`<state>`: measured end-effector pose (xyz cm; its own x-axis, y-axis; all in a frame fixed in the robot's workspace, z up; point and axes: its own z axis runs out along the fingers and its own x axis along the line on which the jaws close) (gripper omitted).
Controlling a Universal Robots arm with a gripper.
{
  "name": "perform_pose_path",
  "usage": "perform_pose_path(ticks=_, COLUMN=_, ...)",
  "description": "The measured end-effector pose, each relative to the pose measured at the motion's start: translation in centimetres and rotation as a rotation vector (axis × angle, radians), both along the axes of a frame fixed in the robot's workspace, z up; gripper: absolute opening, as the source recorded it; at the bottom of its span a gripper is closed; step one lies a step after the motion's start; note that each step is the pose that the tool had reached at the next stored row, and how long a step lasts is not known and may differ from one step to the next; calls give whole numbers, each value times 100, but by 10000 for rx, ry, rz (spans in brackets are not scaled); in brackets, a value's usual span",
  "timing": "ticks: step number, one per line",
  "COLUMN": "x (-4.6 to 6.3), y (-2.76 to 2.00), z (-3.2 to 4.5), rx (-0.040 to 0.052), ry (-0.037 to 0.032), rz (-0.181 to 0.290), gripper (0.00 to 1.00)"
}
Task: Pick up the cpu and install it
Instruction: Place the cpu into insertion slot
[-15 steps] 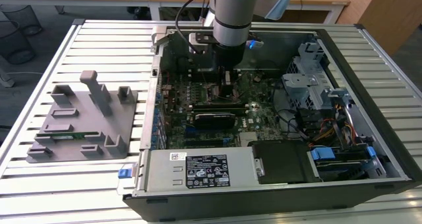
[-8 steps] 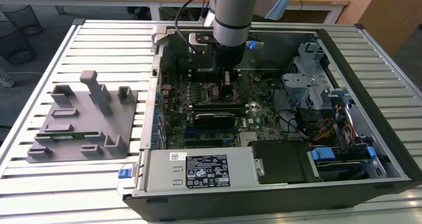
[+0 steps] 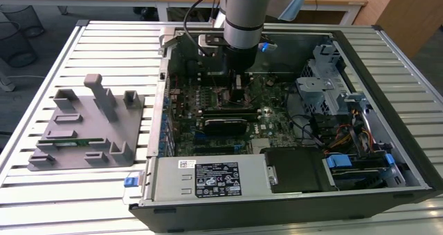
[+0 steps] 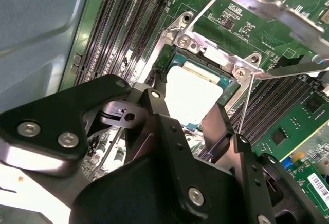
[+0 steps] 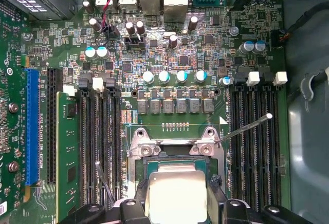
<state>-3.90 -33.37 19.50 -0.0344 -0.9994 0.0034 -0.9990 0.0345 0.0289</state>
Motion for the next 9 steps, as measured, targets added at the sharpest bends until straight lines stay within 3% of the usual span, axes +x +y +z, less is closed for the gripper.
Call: perform_pose_path(ticks=9, x=0, y=-1, z=-2, rx=2, ry=-3, rz=0, gripper=53)
